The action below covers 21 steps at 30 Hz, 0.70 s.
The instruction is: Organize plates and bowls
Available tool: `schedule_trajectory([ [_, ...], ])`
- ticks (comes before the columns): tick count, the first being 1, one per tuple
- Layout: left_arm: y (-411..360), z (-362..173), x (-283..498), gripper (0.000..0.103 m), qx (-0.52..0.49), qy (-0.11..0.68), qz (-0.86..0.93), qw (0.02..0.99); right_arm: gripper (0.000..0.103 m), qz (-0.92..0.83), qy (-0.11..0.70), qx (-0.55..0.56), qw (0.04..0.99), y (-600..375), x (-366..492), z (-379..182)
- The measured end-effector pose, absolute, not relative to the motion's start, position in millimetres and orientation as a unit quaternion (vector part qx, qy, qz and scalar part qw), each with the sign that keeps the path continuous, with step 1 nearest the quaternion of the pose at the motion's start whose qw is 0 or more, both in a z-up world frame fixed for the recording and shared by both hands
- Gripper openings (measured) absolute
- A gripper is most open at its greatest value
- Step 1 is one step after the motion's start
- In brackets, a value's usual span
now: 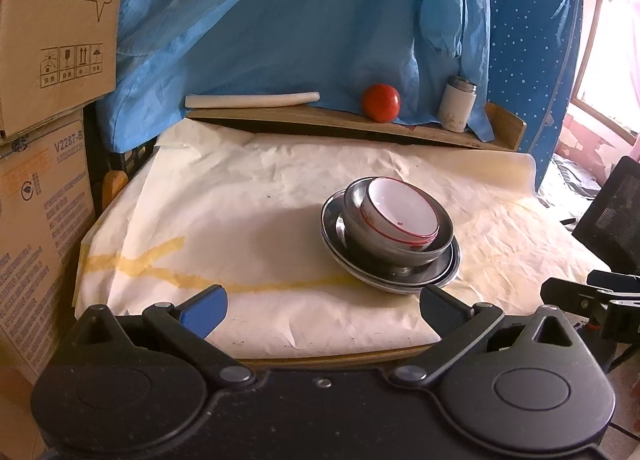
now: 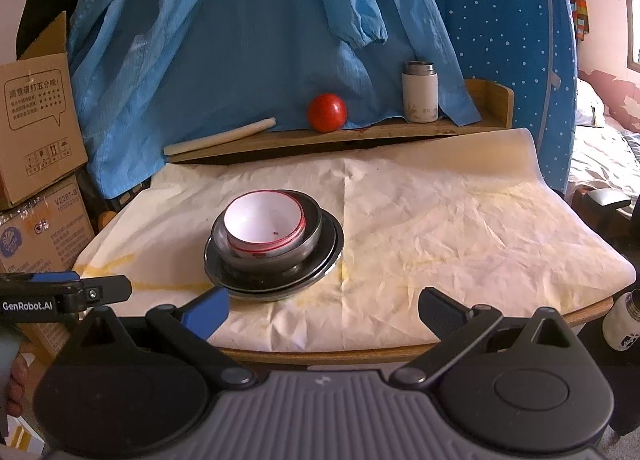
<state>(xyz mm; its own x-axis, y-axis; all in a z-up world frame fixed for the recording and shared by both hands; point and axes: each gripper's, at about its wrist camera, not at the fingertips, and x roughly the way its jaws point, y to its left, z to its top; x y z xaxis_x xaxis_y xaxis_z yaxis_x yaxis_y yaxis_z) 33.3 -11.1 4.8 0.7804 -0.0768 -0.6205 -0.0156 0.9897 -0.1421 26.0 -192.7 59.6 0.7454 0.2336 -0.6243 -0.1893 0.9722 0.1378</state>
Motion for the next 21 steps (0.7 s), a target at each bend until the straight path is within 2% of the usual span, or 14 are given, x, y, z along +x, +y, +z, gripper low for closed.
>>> schedule_trajectory([
  [21, -11.3, 7.4, 32.1, 0.102, -0.068, 0.331, -0.01, 0.941, 0.103, 0.121, 0.34, 0.032, 0.932, -195.4, 27.3, 58.1],
])
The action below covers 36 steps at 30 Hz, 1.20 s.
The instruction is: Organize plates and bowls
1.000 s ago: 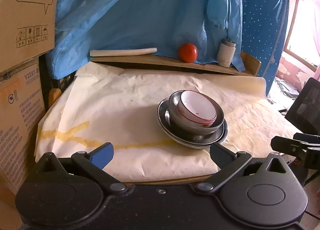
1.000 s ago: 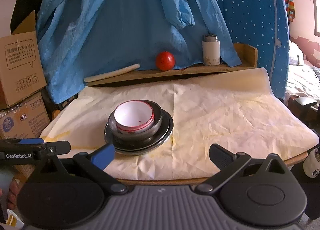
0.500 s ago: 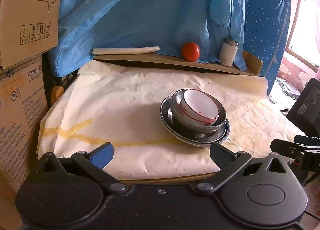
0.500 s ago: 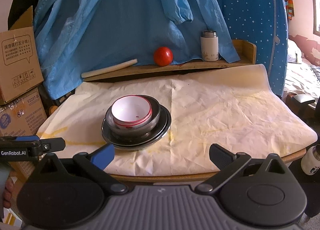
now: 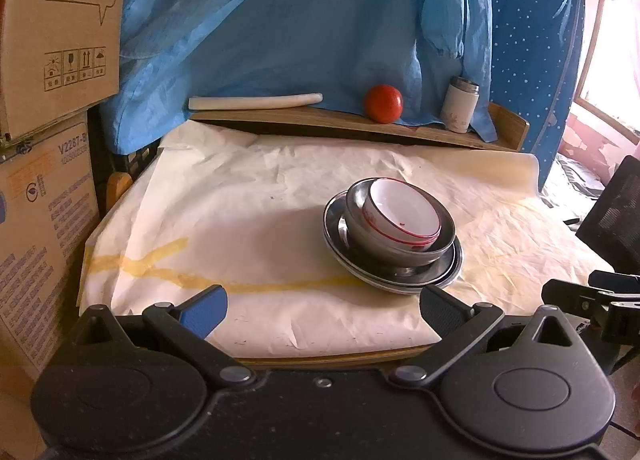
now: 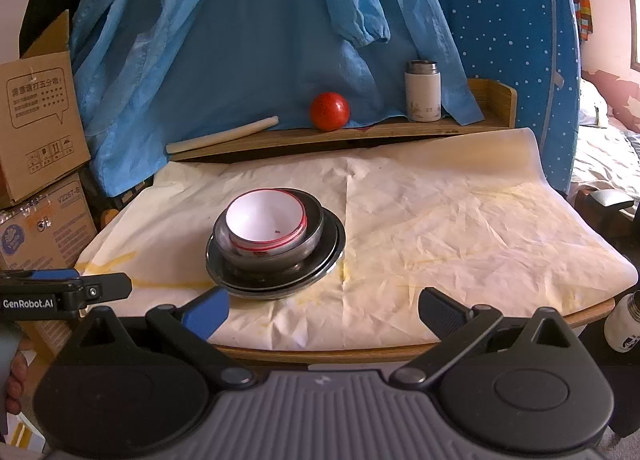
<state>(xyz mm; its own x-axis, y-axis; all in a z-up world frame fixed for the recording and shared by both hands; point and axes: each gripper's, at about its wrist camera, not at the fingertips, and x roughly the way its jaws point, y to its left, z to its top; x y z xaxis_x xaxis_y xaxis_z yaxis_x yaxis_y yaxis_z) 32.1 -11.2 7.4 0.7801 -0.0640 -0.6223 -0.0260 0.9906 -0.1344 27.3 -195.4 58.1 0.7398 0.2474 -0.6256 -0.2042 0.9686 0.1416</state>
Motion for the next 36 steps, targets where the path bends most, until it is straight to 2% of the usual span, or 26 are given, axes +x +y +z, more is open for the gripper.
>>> schedule_trajectory([
  [36, -14.3, 6.5, 36.2, 0.102, -0.062, 0.34, 0.001, 0.938, 0.103, 0.129, 0.346, 0.031, 0.929, -194.9, 32.7, 55.6],
])
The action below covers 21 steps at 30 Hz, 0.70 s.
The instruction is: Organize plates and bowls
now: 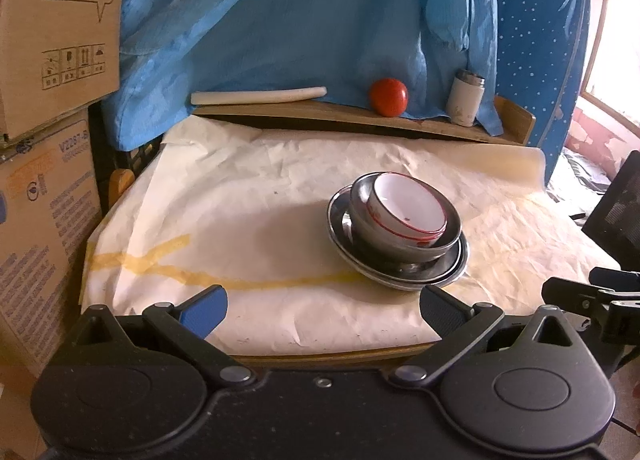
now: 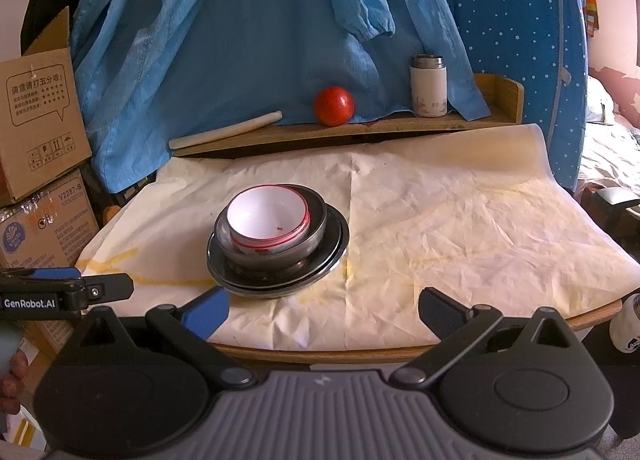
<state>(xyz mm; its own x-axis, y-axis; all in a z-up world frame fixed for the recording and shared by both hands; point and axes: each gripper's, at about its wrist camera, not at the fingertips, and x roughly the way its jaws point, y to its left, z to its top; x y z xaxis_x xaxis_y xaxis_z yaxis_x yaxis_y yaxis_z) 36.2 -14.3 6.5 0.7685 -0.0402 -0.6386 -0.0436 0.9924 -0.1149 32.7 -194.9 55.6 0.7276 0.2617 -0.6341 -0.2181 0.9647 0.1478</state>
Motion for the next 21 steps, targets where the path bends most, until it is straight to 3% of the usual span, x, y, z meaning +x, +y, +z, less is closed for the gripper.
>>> schedule_trajectory([
  [21, -25.3, 15.5, 34.9, 0.101, -0.076, 0.315, -0.022, 0.946, 0.103, 0.139, 0.348, 0.034, 0.927, -200.0, 40.8, 53.8],
])
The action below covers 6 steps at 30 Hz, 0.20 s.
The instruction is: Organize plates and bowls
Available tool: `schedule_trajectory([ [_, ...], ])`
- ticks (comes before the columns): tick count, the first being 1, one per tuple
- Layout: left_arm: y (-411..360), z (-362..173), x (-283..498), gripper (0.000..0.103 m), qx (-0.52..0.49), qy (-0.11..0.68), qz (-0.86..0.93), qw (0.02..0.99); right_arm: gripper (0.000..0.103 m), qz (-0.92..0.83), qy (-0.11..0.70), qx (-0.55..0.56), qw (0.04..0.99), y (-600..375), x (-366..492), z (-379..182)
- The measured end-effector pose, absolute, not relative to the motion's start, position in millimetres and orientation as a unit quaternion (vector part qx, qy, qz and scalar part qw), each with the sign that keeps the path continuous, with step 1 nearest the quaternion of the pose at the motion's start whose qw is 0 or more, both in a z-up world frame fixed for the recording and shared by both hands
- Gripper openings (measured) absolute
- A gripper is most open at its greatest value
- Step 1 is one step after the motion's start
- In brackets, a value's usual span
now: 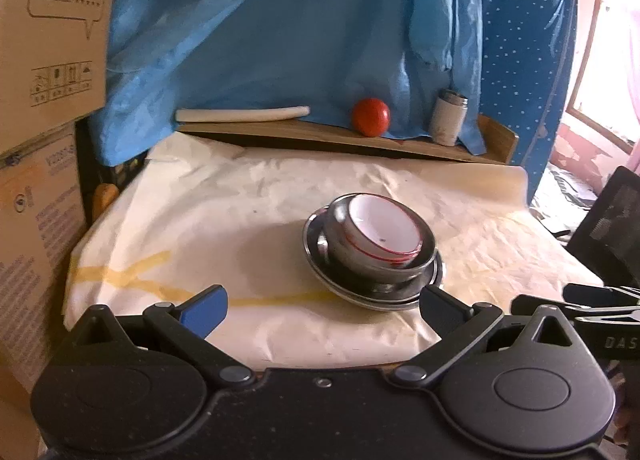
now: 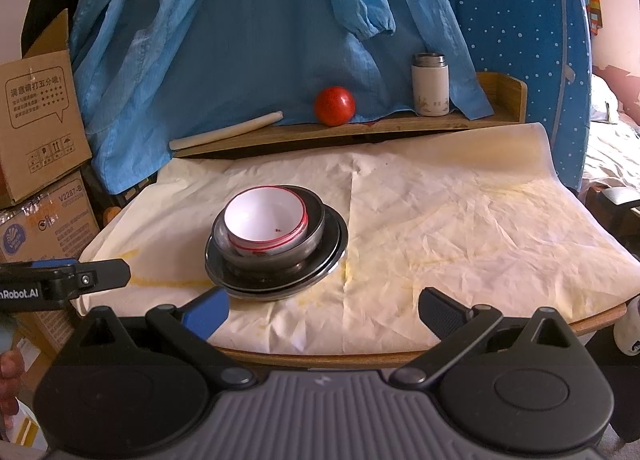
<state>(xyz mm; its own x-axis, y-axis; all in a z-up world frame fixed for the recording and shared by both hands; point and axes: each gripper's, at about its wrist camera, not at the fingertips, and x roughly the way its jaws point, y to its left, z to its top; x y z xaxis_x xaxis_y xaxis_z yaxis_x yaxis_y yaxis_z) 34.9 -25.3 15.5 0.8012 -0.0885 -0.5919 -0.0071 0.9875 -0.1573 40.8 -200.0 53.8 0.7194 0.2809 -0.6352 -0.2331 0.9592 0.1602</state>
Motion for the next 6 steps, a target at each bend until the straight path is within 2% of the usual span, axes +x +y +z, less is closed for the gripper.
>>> schedule_trajectory([
  [6, -32.3, 16.6, 36.8, 0.101, -0.077, 0.306, -0.027, 0.949, 0.103, 0.144, 0.347, 0.035, 0.926, -205.8, 46.8, 52.8],
])
